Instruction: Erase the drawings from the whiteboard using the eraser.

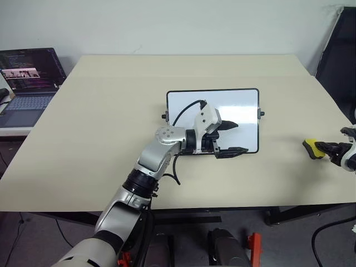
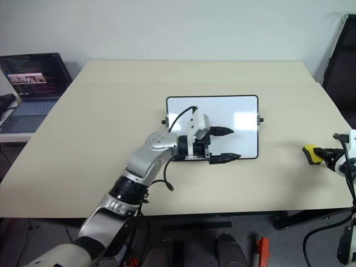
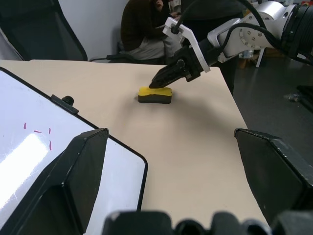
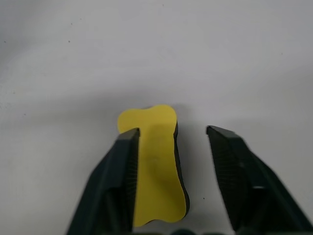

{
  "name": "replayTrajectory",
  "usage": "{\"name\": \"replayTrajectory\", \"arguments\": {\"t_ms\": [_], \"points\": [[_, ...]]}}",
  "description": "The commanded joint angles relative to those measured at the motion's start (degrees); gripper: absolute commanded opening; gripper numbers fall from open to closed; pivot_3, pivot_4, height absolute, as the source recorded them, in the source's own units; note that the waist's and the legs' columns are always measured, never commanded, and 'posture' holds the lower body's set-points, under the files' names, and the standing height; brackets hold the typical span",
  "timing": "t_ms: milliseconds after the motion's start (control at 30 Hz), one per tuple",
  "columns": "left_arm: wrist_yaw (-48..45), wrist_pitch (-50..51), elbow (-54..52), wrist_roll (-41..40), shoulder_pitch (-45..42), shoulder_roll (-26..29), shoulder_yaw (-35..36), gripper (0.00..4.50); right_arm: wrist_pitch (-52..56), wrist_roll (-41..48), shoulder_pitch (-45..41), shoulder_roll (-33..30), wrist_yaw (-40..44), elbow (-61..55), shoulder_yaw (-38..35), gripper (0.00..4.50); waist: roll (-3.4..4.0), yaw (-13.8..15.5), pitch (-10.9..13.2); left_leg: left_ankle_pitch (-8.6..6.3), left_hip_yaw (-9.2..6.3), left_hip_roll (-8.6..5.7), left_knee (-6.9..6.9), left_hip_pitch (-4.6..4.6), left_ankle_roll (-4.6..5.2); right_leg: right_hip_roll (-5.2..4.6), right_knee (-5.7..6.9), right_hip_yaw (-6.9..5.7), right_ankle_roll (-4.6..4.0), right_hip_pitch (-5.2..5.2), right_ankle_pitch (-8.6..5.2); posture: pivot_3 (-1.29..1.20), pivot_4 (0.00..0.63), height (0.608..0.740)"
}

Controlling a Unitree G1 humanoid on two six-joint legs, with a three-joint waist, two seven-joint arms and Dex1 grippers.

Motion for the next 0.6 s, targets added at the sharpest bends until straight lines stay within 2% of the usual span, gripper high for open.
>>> {"name": "replayTrajectory", "arguments": {"t_ms": [33, 67, 267, 600], "points": [[-0.17, -0.64, -1.35, -0.20, -0.25, -0.28, 0.90, 4.50, 0.76, 1.81, -0.65, -1.92, 0.14, -1.89, -2.66, 3.76, 0.00, 0.00, 0.00, 0.00, 0.00, 0.00, 0.00, 0.00, 0.00, 0.00, 0.00, 0.00, 0.00, 0.00, 0.00, 0.00, 0.150, 0.740], [-0.19, -0.60, -1.41, -0.21, -0.22, -0.25, 0.90, 4.50, 0.84, 1.89, -0.46, -1.77, 0.46, -2.10, -2.49, 4.12, 0.00, -0.02, 0.00, 0.00, 0.00, 0.00, 0.00, 0.00, 0.00, 0.00, 0.00, 0.00, 0.00, 0.00, 0.00, 0.00, 0.150, 0.740], [-0.27, -0.47, -1.37, -0.22, -0.14, 0.14, 1.10, 4.50, 0.70, 1.23, 1.56, 0.47, 2.74, -4.36, 0.65, 4.12, 0.00, -0.04, 0.00, 0.00, 0.00, 0.00, 0.00, 0.00, 0.00, 0.00, 0.00, 0.00, 0.00, 0.00, 0.00, 0.00, 0.150, 0.740], [-0.01, 0.13, -2.25, -0.39, 0.40, 1.10, 1.23, 4.50, -2.90, 0.21, 1.11, 3.42, 0.60, -1.28, 1.40, 4.12, 0.01, 0.01, -0.01, 0.00, 0.00, 0.00, 0.00, 0.00, 0.00, 0.00, 0.01, 0.00, 0.00, 0.00, 0.01, 0.00, 0.150, 0.740]]}}
